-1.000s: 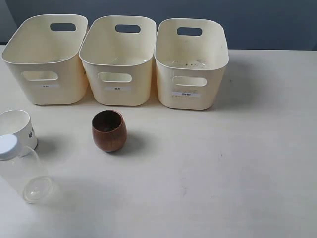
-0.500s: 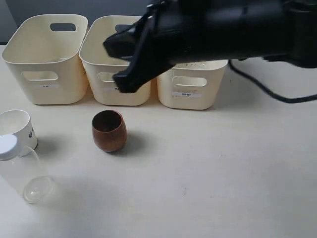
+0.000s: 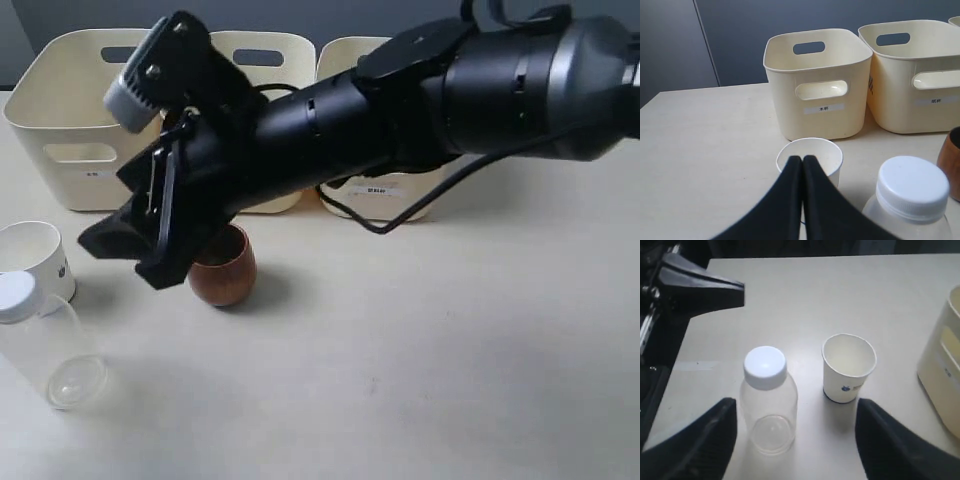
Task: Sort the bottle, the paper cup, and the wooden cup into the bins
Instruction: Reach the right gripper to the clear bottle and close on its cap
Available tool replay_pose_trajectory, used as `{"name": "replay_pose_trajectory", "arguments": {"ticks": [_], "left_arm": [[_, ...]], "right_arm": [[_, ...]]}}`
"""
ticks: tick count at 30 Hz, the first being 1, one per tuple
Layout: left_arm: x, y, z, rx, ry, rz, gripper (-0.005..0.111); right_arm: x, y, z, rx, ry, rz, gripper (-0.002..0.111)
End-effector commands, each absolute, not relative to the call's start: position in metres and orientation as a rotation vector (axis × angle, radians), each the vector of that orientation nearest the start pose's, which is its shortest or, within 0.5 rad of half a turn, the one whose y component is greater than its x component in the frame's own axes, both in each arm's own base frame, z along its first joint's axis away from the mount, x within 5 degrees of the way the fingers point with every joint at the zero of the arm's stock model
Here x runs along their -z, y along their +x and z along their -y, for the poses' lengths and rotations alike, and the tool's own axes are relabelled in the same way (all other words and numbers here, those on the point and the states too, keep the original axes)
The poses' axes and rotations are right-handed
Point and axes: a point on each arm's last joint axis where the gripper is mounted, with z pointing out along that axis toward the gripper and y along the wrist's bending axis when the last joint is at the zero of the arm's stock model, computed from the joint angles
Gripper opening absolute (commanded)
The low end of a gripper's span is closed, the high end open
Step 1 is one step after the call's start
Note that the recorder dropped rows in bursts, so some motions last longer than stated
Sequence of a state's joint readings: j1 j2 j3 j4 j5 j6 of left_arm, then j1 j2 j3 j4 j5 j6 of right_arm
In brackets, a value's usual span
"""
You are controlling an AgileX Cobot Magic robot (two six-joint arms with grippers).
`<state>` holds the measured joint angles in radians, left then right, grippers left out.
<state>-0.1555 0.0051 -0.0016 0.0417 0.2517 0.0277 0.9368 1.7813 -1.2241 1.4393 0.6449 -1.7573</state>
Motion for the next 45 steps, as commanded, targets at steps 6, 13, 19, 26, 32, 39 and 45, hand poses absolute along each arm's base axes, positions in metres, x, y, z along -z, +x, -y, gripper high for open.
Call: {"name": "replay_pose_trajectory", "arguments": {"ticks": [6, 13, 19, 26, 32, 39, 45], "left_arm": [[-0.192, 0.055, 0.008, 0.059, 0.19, -1.712, 0.0], [-0.192, 0.055, 0.008, 0.059, 0.19, -1.712, 0.0], [-0.192, 0.055, 0.008, 0.059, 0.19, -1.712, 0.0], [-0.192, 0.055, 0.008, 0.059, 0.19, -1.712, 0.0], [-0.192, 0.055, 0.008, 0.059, 0.19, -1.712, 0.0], [-0.192, 0.055, 0.008, 0.059, 0.19, -1.712, 0.0], [-0.192, 0.055, 0.008, 0.059, 0.19, -1.712, 0.0]], "right_arm": [[-0.231, 0.19, -0.367, -1.02, -1.629, -1.349, 0.065], [-0.222, 0.193, -0.382, -1.142, -1.611, -1.298, 0.065], [-0.209, 0.198, -0.4, -1.185, -1.612, -1.289, 0.065], [-0.193, 0.2, -0.412, -1.251, -1.623, -1.28, 0.065], [-0.189, 0.196, -0.422, -1.276, -1.638, -1.254, 0.065], [-0.183, 0.193, -0.427, -1.284, -1.65, -1.256, 0.065], [-0.18, 0.193, -0.427, -1.286, -1.652, -1.262, 0.068]]}}
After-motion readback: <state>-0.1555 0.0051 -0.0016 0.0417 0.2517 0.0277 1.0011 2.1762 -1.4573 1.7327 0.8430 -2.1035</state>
